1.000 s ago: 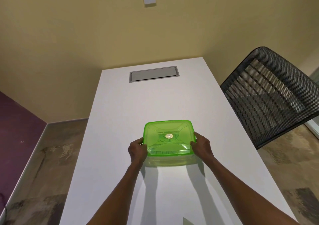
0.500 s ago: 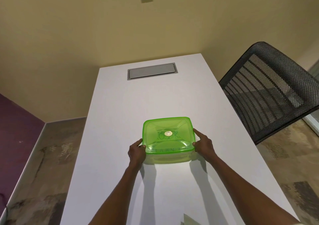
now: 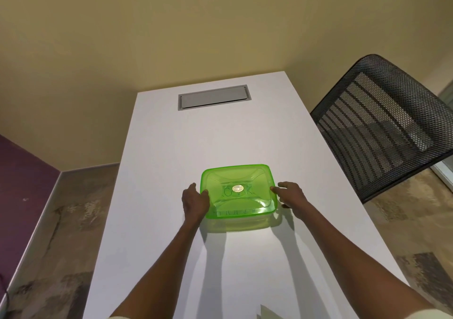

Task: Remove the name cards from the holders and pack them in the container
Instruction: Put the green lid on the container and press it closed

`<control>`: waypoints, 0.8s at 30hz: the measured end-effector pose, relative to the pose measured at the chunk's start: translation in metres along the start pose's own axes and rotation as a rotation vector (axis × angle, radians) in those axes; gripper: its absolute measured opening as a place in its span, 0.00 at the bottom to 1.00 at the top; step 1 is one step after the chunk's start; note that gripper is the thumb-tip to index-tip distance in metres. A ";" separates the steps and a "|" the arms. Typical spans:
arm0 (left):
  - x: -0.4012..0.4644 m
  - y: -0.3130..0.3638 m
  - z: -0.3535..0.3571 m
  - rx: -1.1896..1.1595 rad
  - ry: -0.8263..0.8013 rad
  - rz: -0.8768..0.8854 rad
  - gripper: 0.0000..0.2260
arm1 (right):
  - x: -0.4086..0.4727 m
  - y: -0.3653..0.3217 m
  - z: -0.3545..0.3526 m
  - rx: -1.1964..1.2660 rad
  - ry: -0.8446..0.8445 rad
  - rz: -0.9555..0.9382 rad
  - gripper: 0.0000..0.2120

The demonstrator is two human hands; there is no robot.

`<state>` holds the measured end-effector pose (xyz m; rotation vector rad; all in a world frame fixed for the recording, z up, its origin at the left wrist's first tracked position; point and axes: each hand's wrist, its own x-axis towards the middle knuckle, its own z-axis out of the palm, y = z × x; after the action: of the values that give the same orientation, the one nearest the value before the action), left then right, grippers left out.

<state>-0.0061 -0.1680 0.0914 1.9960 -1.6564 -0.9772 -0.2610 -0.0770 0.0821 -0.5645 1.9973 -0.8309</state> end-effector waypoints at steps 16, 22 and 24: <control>0.013 0.043 0.082 0.580 -0.256 0.618 0.32 | 0.054 -0.050 0.012 -0.185 0.068 -0.118 0.21; 0.007 0.031 0.094 0.675 -0.193 0.658 0.37 | 0.070 -0.048 0.019 -0.062 0.115 -0.013 0.19; 0.005 0.029 0.097 0.693 -0.167 0.660 0.36 | 0.073 -0.047 0.020 -0.042 0.116 0.009 0.17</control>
<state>-0.0947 -0.1655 0.0419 1.4957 -2.7645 -0.3451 -0.2785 -0.1635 0.0686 -0.5419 2.1253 -0.8342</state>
